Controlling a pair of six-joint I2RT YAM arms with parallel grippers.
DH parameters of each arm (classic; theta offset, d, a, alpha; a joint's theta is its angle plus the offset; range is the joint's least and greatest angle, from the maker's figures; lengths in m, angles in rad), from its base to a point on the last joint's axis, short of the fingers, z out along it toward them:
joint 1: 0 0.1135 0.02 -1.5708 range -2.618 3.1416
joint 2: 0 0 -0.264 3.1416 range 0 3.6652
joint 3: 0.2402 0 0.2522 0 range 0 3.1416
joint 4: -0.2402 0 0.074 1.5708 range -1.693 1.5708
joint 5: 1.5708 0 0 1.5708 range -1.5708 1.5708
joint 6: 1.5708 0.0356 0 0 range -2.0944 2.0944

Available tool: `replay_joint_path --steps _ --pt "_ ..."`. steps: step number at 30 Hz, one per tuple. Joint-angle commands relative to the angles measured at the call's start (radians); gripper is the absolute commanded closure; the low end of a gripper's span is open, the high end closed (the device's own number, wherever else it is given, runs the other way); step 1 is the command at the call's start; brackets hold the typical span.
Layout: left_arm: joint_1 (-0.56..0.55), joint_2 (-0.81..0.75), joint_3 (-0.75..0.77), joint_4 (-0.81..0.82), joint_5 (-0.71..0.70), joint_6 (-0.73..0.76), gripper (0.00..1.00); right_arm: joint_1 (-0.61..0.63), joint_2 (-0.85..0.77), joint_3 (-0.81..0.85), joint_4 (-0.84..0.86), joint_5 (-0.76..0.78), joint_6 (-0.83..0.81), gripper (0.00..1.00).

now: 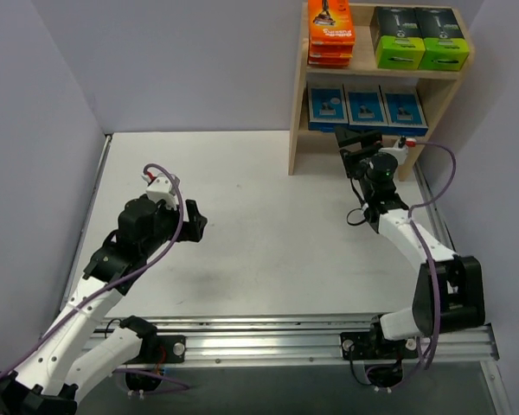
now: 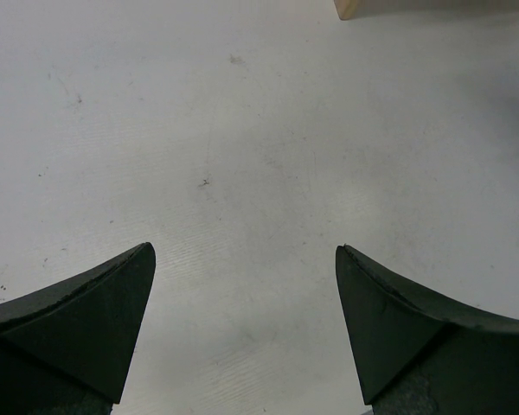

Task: Place and organize the shaving razors onto the shelf
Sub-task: Place the shaving razor onto shelf

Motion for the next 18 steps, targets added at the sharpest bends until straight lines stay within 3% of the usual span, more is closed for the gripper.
replay_joint_path --steps 1,8,14,18 --pt "0.007 -0.044 -0.002 0.039 -0.027 0.025 0.06 -0.024 -0.136 0.012 -0.158 -0.082 -0.195 0.08" --pt "0.005 -0.048 -0.003 0.044 -0.056 0.037 0.06 -0.135 -0.254 0.173 -0.649 -0.15 -0.561 0.06" --pt "0.005 -0.081 -0.011 0.062 -0.076 0.057 0.05 -0.17 -0.379 0.175 -0.795 -0.055 -0.735 0.06" --pt "-0.006 -0.1 -0.019 0.064 -0.107 0.069 0.05 -0.17 -0.501 0.117 -0.8 -0.058 -0.801 0.06"
